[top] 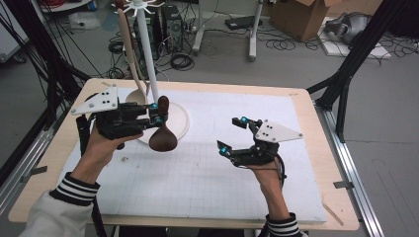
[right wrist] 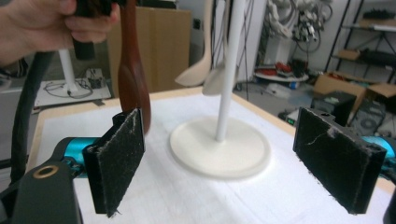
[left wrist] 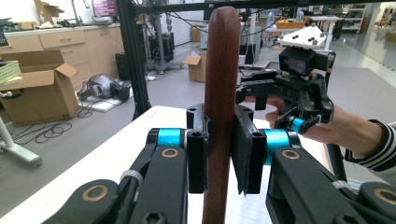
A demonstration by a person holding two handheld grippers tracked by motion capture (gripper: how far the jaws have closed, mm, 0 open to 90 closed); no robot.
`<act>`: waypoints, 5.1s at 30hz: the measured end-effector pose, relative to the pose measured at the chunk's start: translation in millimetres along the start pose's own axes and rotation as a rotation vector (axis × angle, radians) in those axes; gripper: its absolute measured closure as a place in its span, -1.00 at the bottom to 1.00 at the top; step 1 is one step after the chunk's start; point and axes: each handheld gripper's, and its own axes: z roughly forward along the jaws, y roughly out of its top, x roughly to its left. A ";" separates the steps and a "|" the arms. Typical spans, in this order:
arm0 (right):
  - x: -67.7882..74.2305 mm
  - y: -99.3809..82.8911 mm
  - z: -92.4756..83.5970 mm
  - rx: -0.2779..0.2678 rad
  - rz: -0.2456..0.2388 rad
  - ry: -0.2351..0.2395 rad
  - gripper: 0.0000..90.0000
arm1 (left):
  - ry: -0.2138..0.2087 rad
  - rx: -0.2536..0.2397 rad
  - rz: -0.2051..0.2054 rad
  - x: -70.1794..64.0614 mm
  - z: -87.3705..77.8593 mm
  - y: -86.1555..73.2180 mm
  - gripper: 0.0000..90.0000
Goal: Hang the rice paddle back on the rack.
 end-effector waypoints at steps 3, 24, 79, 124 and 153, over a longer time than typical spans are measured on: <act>-4.0 -5.5 -9.2 0.027 0.017 -0.015 -0.72 | 0.010 0.004 -0.002 2.7 -3.5 -0.1 0.71; -13.9 -47.3 -60.0 0.108 0.000 -0.189 -0.99 | 0.078 -0.003 -0.012 37.2 -38.4 6.7 0.71; -12.8 -60.8 -70.3 0.049 0.005 -0.173 -0.99 | 0.071 0.022 -0.131 117.6 -33.6 87.3 0.71; -11.3 -61.4 -65.3 0.057 -0.002 -0.160 -0.99 | 0.112 0.007 -0.225 130.9 -22.0 107.2 0.71; -8.9 -60.8 -63.4 0.060 -0.002 -0.153 -0.99 | 0.109 -0.003 -0.360 135.3 -21.0 105.7 0.71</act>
